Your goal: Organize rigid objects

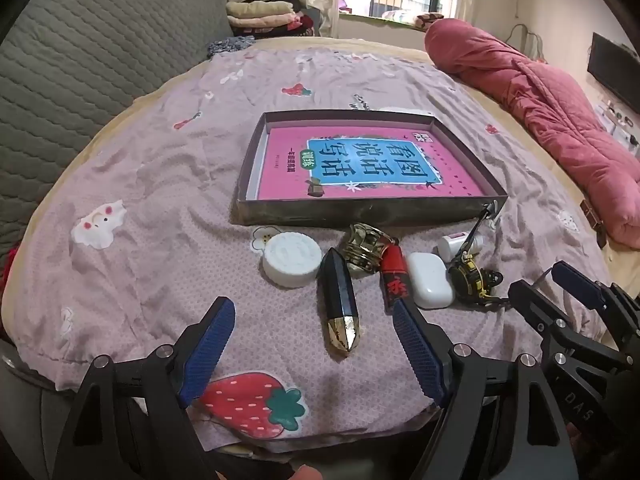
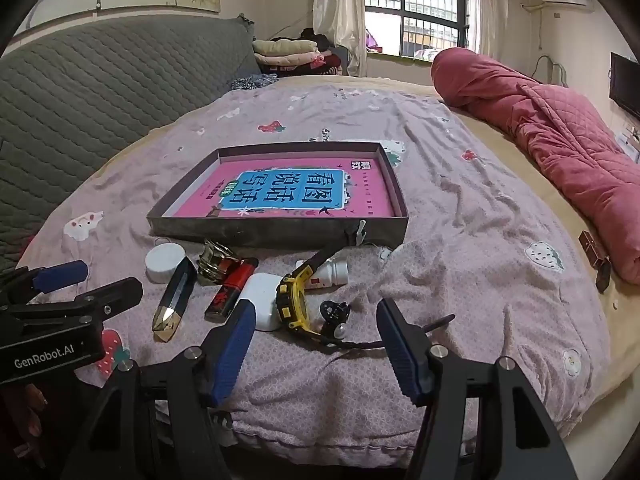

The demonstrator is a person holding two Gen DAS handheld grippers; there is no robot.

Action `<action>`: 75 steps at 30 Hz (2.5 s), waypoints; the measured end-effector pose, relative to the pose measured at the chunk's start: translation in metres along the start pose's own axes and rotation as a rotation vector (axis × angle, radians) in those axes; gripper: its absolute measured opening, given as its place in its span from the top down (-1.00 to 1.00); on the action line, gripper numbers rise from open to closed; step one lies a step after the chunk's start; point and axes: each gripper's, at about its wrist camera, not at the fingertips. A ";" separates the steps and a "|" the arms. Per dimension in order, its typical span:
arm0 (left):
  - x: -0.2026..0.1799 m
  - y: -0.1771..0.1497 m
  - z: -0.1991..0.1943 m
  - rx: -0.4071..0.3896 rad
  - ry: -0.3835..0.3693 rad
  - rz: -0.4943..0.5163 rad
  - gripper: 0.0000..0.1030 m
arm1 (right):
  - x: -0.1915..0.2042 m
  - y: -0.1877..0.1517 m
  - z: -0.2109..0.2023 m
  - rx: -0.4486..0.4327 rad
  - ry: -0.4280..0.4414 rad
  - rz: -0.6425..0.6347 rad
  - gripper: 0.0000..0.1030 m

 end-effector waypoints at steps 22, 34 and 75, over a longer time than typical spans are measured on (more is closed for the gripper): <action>0.001 0.002 -0.001 -0.003 -0.017 -0.001 -0.59 | 0.003 0.002 -0.003 -0.018 -0.011 -0.016 -0.21; 0.006 0.004 -0.007 -0.020 -0.039 -0.021 -0.59 | 0.001 0.004 -0.007 -0.025 -0.012 0.005 -0.21; 0.009 0.001 0.039 0.124 -0.124 -0.065 -0.59 | 0.012 0.004 0.027 0.030 0.108 -0.079 -0.21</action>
Point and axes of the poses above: each gripper's, at about its wrist camera, not at the fingertips, and z roughly the way its jaws point, x to its left, y to its top, and after that the axes turned 1 degree about -z, right-handed
